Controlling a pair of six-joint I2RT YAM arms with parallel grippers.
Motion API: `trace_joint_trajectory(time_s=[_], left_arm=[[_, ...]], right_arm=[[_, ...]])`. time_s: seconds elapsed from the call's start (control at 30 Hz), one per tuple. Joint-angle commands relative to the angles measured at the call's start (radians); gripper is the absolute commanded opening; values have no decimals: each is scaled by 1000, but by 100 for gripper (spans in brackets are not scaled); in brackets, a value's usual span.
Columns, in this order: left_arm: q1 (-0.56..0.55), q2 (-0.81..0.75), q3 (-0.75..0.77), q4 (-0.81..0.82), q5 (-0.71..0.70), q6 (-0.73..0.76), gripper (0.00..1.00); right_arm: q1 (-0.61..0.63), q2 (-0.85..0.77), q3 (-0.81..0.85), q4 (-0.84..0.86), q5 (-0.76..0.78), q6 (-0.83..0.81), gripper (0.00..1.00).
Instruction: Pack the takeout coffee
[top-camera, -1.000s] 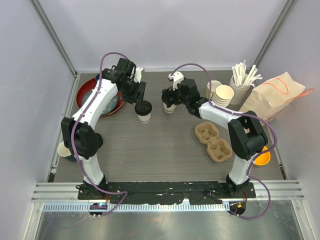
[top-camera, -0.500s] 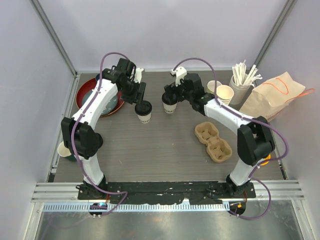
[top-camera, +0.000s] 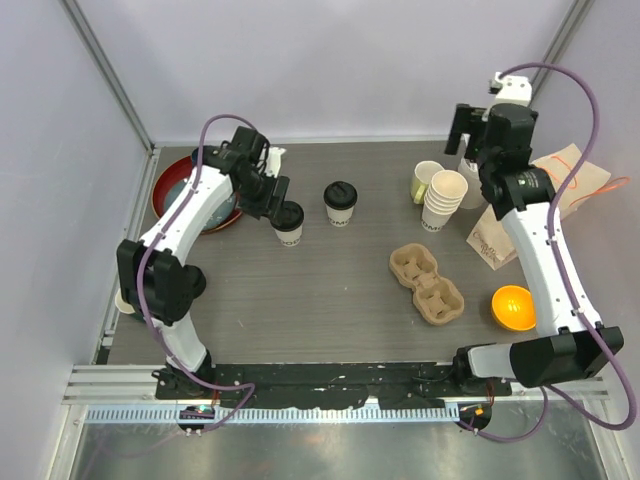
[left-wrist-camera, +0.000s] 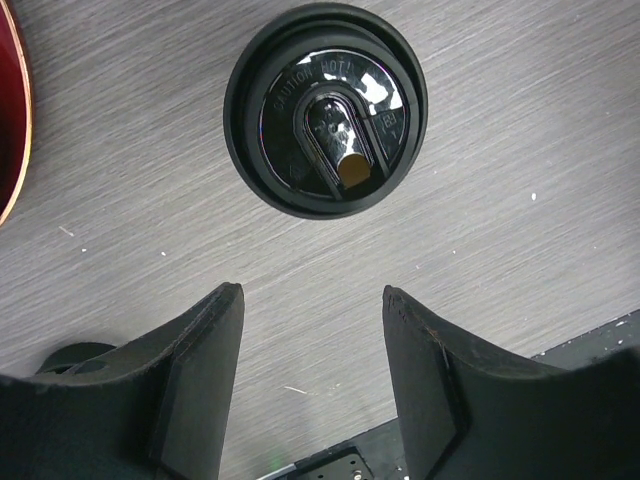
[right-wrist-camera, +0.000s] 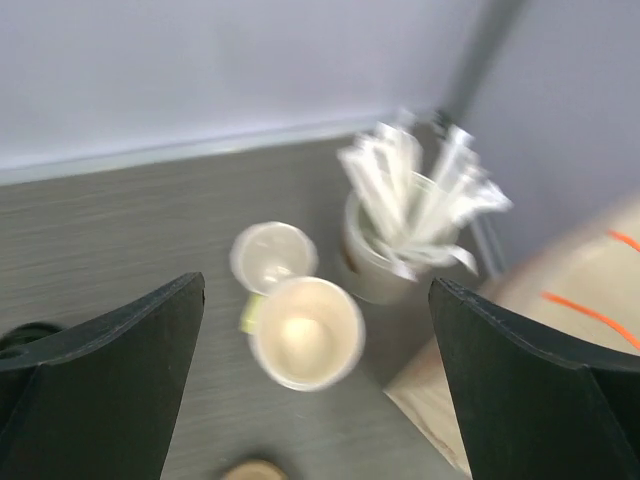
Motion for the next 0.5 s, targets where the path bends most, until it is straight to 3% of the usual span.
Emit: trace_joint_trajectory(time_s=[0.0, 0.2, 0.33, 0.47], left_arm=[[6, -75, -21, 33, 7, 26, 61], [6, -130, -84, 78, -18, 43, 61], [6, -144, -95, 84, -24, 47, 61], [6, -158, -101, 87, -13, 49, 61]], right_arm=[[-112, 3, -2, -224, 139, 77, 100], [-273, 58, 60, -302, 172, 151, 86], [-319, 131, 102, -318, 165, 168, 76], [-356, 179, 97, -318, 137, 171, 72]])
